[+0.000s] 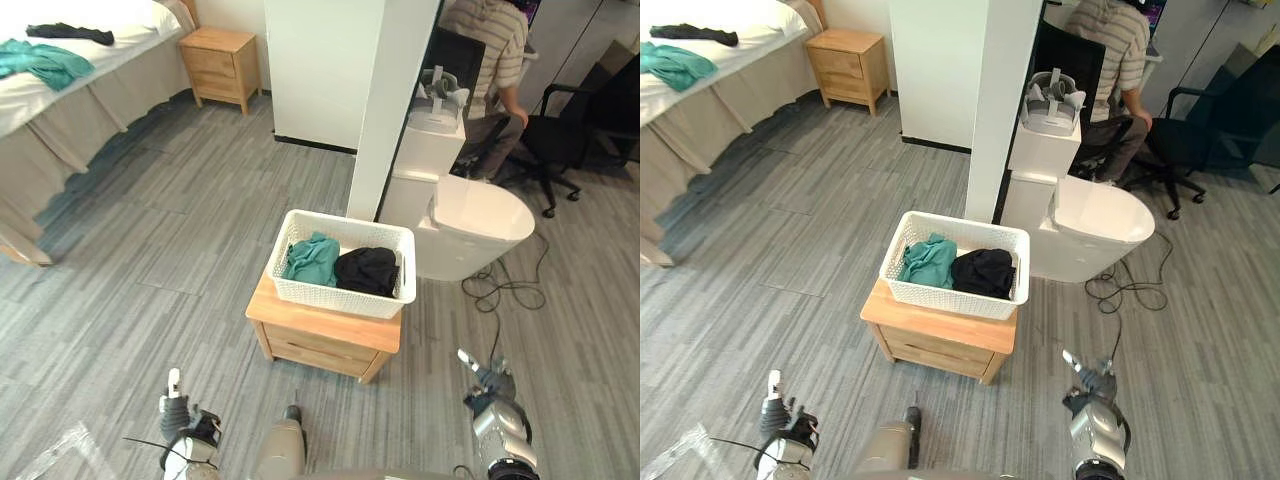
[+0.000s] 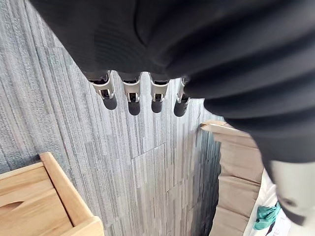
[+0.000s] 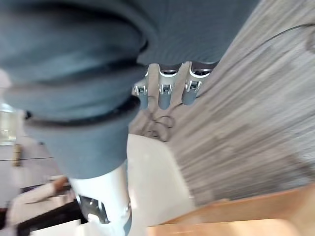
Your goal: Pick up the laundry basket with both hands and put the clothes into the washing machine.
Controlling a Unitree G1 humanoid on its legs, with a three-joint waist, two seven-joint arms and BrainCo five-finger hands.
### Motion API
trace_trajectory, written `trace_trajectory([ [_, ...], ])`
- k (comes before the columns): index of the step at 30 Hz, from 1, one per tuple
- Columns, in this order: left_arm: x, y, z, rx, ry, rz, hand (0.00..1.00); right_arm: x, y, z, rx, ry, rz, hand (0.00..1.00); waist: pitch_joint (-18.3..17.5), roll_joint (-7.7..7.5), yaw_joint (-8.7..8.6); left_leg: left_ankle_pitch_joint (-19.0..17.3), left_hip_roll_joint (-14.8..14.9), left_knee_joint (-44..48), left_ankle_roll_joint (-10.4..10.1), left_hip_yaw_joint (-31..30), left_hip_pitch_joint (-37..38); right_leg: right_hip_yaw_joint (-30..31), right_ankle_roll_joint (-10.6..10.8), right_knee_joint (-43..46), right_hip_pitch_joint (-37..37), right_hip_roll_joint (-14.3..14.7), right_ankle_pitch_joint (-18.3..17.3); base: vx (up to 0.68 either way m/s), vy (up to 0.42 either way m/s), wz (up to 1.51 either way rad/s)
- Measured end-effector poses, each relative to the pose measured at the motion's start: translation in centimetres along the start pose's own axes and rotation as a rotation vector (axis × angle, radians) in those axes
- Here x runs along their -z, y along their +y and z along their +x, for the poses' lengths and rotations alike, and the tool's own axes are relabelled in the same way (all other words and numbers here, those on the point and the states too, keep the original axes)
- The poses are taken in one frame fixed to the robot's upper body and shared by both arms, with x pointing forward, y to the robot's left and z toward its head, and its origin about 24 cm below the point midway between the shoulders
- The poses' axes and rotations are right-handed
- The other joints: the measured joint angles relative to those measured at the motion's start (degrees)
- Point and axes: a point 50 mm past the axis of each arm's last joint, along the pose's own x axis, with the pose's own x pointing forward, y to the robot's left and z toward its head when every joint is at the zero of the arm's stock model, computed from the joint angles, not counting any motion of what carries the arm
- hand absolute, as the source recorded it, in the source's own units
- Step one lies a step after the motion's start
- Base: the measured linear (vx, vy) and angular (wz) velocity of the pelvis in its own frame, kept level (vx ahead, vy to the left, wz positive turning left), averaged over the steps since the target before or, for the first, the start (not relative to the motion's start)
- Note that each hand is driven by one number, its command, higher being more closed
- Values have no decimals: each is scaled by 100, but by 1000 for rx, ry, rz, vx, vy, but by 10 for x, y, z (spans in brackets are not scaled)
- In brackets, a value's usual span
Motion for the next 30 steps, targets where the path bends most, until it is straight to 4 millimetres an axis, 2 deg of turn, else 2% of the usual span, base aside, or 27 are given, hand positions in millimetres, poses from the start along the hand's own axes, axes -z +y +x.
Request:
trace_trajectory([
  [2, 0, 5, -2, -15, -8, 37, 0, -23, 9, -1, -17, -110, 35, 0, 14, 51, -15, -213, -62, 10, 124, 131, 340, 127, 84, 1119, -339, -301, 19, 233, 177, -27],
  [4, -13, 7, -2, -27, -62, 39, 0, -26, 13, -2, -20, -130, 48, 0, -1, 75, -38, -255, -68, -157, 186, 152, 615, 19, 33, 1424, -458, -451, -83, 173, 63, -4],
  [6, -32, 3, -3, -14, -151, 59, 0, -35, 18, -5, -38, -170, 59, 0, -122, 129, -36, -291, 67, -255, 160, 152, 670, -265, -7, 1219, -736, -527, -108, 166, 20, -2],
  [8, -55, -6, -6, 13, -253, 94, 0, -48, 25, -8, -67, -233, 55, 0, -150, 105, -62, -283, 81, -260, 96, 150, 675, -331, -12, 543, -790, -532, 42, 161, -29, 6],
  [10, -80, -18, -12, 50, -378, 187, 0, -58, 33, -12, -106, -276, 50, 0, -257, -71, -30, -360, -62, -179, -11, 187, 674, -283, 0, -65, -782, -629, 688, 127, -136, 5],
  [11, -89, -27, -18, 66, -432, 244, 0, -63, 36, -12, -138, -295, 33, 0, -321, 21, 0, -418, 30, -129, -88, 140, 654, -358, 111, -168, -670, -578, 725, 121, -159, 3],
  [12, -95, -32, -22, 82, -468, 267, 0, -66, 39, -13, -158, -310, 26, 0, -349, 50, 2, -431, 66, -131, -109, 126, 618, -383, 112, -241, -664, -531, 724, 111, -178, 12],
  [13, -109, -44, -29, 116, -548, 298, 0, -76, 47, -14, -204, -348, 6, 0, -386, 140, -3, -424, 131, -126, -154, 72, 470, -483, 71, -371, -699, -436, 755, 90, -159, 20],
  [15, -130, -69, -36, 176, -662, 342, 0, -94, 58, -10, -254, -401, -40, 0, -316, 210, 20, -385, 243, -78, -214, -54, 187, -616, 48, -506, -819, -287, 847, 60, -139, 27],
  [16, -147, -90, -37, 233, -730, 362, 0, -111, 69, -6, -288, -441, -54, 0, -185, 297, 37, -348, 300, -4, -272, -183, -4, -731, 24, -494, -915, -215, 867, 7, -99, 27],
  [17, -157, -101, -38, 265, -766, 366, 0, -120, 76, -4, -305, -462, -53, 0, -121, 287, 36, -324, 322, 44, -302, -235, -96, -773, 20, -451, -1010, -190, 870, 11, -135, 30],
  [18, -180, -128, -44, 336, -852, 371, 0, -138, 94, -1, -343, -500, -47, 0, 62, 330, 78, -265, 388, 117, -376, -308, -278, -841, 17, -338, -1196, -132, 872, -30, -76, 15],
  [19, -200, -151, -51, 392, -925, 367, 0, -152, 106, 3, -363, -520, -40, 0, 283, 276, 166, -219, 427, 141, -411, -359, -398, -850, 12, -250, -1329, -100, 868, -88, -89, 16],
  [20, -226, -180, -63, 458, -1019, 358, 0, -170, 121, 6, -385, -540, -19, 0, 512, 209, 181, -137, 460, 174, -449, -463, -642, -899, 6, -134, -1557, -77, 866, -157, -78, 19],
  [22, -257, -215, -76, 506, -1088, 331, 0, -191, 141, 4, -425, -552, 35, 0, 835, 160, 207, -66, 470, 255, -444, -563, -916, -997, -4, -3, -1802, -78, 863, -158, -44, 19],
  [23, -270, -230, -81, 522, -1102, 334, 0, -198, 149, 4, -441, -552, 52, 0, 1030, 164, 243, -48, 462, 278, -442, -583, -958, -1011, -9, 53, -1844, -93, 860, -133, 11, 5],
  [25, -298, -267, -89, 547, -1112, 367, 0, -209, 163, 10, -453, -507, 94, 0, 1160, 150, 323, 18, 450, 375, -448, -650, -1396, -1047, -42, 152, -2236, -109, 881, -126, 33, 7],
  [26, -305, -275, -91, 552, -1106, 367, 0, -210, 165, 13, -448, -481, 109, 0, 1165, 149, 324, 38, 446, 408, -443, -691, -1536, -1085, -57, 153, -2338, -105, 892, -82, 32, 15],
  [28, -328, -303, -103, 575, -1086, 356, 0, -218, 174, 21, -448, -403, 178, 0, 1384, 135, 325, 90, 451, 491, -450, -796, -1813, -1180, -117, 157, -2525, -75, 934, -58, 22, 12],
  [30, -338, -317, -110, 600, -1076, 368, 0, -226, 179, 22, -461, -379, 233, 0, 1546, 123, 322, 119, 458, 516, -474, -830, -1937, -1203, -132, 185, -2630, -65, 944, -58, 3, 4],
])
